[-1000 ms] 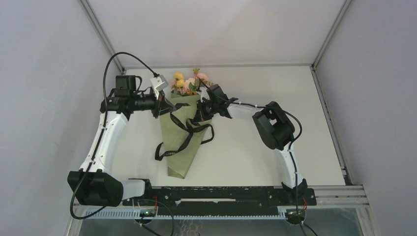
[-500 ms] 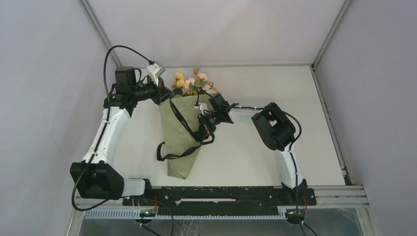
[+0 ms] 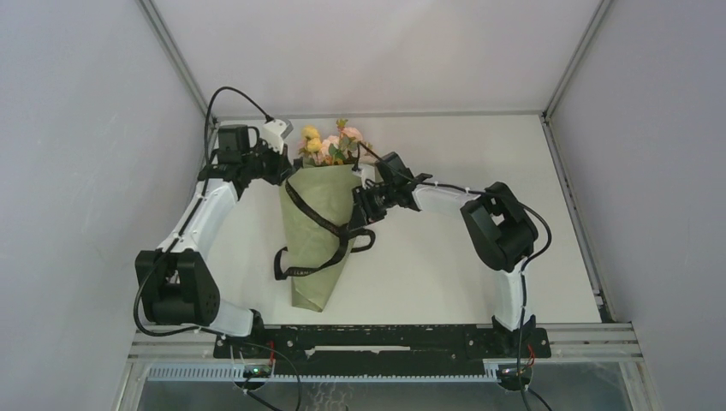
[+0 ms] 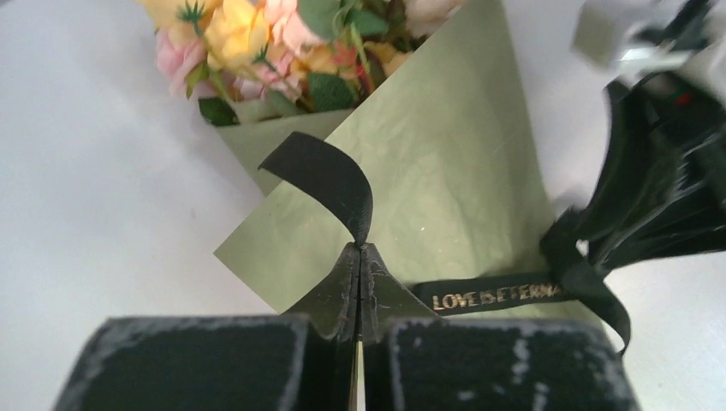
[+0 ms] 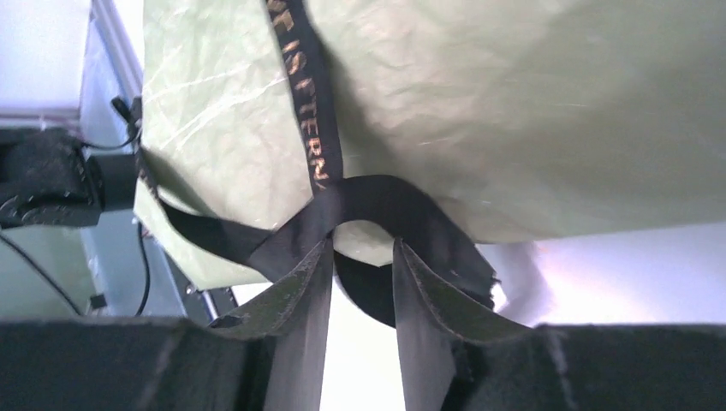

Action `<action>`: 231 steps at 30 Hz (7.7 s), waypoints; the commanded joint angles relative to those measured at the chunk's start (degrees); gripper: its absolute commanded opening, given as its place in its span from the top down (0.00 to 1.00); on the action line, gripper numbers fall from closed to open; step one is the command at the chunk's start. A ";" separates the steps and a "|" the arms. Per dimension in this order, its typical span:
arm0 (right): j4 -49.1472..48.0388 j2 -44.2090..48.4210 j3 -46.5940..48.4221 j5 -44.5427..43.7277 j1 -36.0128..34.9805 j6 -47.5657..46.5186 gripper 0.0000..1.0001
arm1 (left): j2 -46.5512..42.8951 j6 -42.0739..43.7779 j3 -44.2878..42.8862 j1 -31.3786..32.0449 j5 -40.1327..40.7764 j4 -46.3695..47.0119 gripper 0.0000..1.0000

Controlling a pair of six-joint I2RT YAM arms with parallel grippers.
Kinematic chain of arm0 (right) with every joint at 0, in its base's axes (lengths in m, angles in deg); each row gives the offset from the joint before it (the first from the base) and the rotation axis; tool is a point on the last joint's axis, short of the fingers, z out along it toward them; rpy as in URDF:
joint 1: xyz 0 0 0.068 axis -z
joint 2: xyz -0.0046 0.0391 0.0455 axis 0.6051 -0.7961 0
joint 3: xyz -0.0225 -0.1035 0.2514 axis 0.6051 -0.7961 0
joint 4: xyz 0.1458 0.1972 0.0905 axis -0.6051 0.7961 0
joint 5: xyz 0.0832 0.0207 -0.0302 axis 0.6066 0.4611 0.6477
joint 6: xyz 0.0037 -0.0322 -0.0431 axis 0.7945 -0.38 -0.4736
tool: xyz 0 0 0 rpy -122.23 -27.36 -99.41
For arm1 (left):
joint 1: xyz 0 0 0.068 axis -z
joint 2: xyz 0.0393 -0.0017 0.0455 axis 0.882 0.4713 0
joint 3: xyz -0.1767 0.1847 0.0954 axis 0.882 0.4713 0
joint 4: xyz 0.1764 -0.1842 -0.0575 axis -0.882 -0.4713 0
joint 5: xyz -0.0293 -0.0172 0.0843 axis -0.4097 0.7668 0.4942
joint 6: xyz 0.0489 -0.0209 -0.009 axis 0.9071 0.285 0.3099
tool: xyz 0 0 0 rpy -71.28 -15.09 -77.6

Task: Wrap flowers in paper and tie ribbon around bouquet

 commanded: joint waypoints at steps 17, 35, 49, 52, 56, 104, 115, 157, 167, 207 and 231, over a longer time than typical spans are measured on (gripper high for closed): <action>-7.42 21.24 -17.07 -27.91 -2.30 3.92 0.70 | -2.23 3.62 8.68 -0.35 7.37 5.71 1.00; -24.02 13.94 -22.97 -35.80 -7.43 2.56 0.73 | -1.95 2.13 8.64 -0.35 5.43 5.97 1.00; -23.43 8.97 -17.72 -36.63 -5.18 0.54 0.63 | -1.12 1.95 8.39 -0.27 4.30 5.60 1.00; -22.24 7.29 -16.36 -36.12 -4.65 -0.02 0.61 | -1.11 1.84 8.05 -0.33 4.17 5.40 1.00; -21.82 5.80 -15.08 -36.76 -4.58 -0.35 0.61 | -1.03 1.77 7.93 -0.32 3.78 5.36 1.00; -8.66 16.72 -19.55 -16.21 -7.56 0.37 1.00 | -0.92 2.19 7.06 -0.27 5.26 4.66 1.00; -4.11 26.47 -34.23 -10.60 -7.13 4.01 1.00 | -0.72 3.11 4.65 -5.96 14.21 7.18 1.00; 18.43 31.06 -29.63 -30.06 10.31 10.68 0.60 | 5.09 1.45 7.51 -16.74 15.55 8.81 1.00; 15.88 31.10 -18.20 -38.48 -5.02 1.15 0.35 | 3.59 1.04 9.94 -16.78 13.14 8.88 1.00; -15.90 27.82 -34.72 -22.99 4.55 4.88 1.00 | -3.01 3.09 7.75 -20.23 26.27 3.03 1.00; -42.16 37.70 -62.34 -12.80 51.95 35.80 1.00 | 1.75 19.08 17.30 -37.25 41.58 13.23 1.00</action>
